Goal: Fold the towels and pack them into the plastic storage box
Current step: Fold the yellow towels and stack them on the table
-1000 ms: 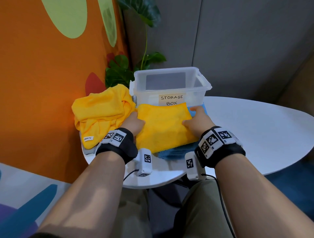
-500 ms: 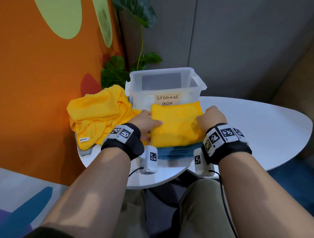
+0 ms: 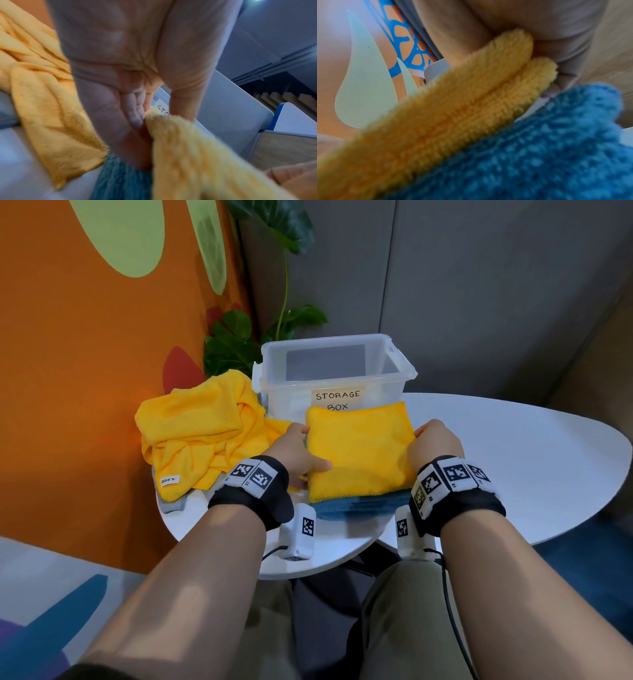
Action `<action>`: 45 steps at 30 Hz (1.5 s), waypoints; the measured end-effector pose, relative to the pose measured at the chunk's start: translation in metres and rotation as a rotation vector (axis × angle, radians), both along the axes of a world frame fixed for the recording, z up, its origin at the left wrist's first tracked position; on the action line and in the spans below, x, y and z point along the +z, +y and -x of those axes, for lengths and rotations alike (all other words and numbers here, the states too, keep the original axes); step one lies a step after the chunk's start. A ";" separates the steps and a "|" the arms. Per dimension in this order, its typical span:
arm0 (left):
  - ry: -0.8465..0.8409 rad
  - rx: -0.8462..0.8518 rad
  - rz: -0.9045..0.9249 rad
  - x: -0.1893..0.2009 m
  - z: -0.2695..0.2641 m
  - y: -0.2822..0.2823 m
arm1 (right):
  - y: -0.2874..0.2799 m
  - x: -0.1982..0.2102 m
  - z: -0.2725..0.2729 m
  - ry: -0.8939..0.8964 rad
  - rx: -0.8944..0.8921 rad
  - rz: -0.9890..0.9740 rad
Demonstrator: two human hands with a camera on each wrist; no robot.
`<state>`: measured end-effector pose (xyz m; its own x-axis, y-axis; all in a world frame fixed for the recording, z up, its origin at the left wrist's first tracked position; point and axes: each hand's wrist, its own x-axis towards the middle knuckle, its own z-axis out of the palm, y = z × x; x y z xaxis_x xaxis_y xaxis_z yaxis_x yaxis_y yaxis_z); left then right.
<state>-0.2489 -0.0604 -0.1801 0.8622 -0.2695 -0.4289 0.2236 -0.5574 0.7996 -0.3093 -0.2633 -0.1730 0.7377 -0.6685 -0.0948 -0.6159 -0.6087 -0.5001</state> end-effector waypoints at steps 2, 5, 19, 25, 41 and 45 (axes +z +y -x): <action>0.044 -0.024 0.018 0.001 0.000 0.002 | 0.001 -0.003 0.001 0.010 0.002 -0.002; 0.018 -0.020 0.030 0.001 0.001 0.003 | 0.001 -0.004 0.002 0.007 0.001 -0.001; -0.279 -0.164 -0.041 -0.002 0.001 -0.001 | -0.002 -0.004 0.005 -0.096 -0.050 -0.018; -0.284 -0.255 -0.199 -0.003 0.002 0.001 | 0.000 -0.008 0.005 -0.029 -0.055 -0.048; -0.425 -0.586 -0.734 -0.026 -0.001 -0.017 | 0.041 -0.037 -0.003 0.221 0.425 0.183; -0.357 -0.554 -0.728 -0.028 0.000 -0.012 | 0.038 -0.046 -0.001 0.249 0.394 0.194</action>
<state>-0.2491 -0.0725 -0.2085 0.8049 -0.4478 -0.3892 -0.4062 -0.8941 0.1886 -0.3079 -0.2250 -0.2190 0.9083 -0.3664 -0.2019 -0.4068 -0.8862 -0.2220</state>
